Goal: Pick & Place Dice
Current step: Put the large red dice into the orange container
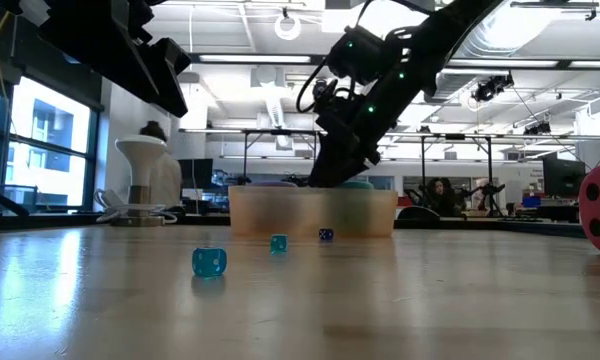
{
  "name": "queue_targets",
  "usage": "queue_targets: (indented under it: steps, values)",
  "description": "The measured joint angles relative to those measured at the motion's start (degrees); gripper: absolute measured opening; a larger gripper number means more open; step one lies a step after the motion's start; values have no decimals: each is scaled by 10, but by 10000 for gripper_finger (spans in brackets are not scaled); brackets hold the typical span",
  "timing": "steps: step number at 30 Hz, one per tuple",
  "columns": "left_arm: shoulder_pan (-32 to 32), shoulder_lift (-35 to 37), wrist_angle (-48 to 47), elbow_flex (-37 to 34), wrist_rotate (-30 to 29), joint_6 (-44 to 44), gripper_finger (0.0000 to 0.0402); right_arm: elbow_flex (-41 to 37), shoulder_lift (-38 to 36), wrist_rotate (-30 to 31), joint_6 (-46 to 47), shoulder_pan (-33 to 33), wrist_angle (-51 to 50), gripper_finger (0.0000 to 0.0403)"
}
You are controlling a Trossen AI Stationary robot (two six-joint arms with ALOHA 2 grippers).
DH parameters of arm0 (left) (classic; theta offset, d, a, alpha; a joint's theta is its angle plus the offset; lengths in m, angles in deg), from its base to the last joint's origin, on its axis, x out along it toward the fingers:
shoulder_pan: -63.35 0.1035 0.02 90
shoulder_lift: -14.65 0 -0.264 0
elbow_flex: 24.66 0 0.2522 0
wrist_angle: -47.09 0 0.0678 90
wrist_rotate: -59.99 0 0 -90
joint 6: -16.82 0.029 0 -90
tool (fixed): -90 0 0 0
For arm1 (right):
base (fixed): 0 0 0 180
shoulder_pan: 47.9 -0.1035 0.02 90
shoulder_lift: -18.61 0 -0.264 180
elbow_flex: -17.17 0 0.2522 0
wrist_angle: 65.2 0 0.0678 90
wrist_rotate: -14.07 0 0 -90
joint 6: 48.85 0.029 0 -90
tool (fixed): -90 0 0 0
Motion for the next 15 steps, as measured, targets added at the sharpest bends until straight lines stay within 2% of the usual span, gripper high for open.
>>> queue_targets:
  steps: [6,10,15]
  values:
    - [0,0,0,0,0,0,201,0,-29,52,-31,-27,10,331]
    - [0,0,1,-1,0,0,201,0,-71,91,-34,-48,-26,334]
    - [0,0,0,-7,0,-3,201,1,-147,89,-5,-88,-128,327]
